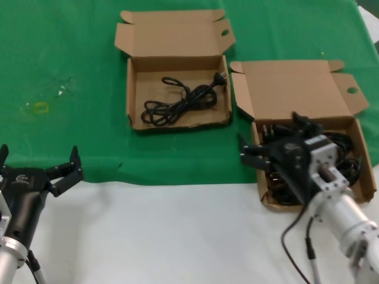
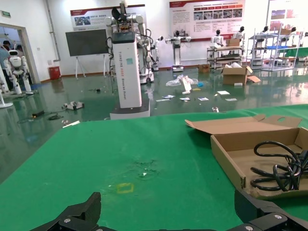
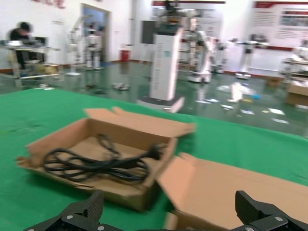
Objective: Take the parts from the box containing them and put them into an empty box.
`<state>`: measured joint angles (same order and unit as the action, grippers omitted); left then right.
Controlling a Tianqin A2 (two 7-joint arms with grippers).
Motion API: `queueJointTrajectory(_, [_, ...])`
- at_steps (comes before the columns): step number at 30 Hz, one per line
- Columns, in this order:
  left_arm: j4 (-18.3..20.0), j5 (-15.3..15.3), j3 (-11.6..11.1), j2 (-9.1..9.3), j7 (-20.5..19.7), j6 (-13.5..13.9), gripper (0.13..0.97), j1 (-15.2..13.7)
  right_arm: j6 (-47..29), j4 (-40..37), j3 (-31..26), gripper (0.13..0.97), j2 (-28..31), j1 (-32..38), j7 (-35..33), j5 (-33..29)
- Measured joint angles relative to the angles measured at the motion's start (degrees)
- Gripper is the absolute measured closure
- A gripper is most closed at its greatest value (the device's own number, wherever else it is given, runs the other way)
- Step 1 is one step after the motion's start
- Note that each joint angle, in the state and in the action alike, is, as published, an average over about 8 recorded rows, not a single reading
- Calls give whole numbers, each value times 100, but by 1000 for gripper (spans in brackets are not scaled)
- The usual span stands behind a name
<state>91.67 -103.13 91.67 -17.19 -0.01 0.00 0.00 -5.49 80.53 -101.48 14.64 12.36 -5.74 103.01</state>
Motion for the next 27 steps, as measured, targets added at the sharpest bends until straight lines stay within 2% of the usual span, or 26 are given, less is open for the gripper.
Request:
queueJointTrajectory(10, [0, 0, 0, 0, 0, 0, 132, 0, 398, 807, 711, 129, 185, -894, 417, 9])
queueJointTrajectory(27, [0, 0, 0, 0, 0, 0, 132, 0, 425, 862, 759, 129, 197, -955, 445, 10])
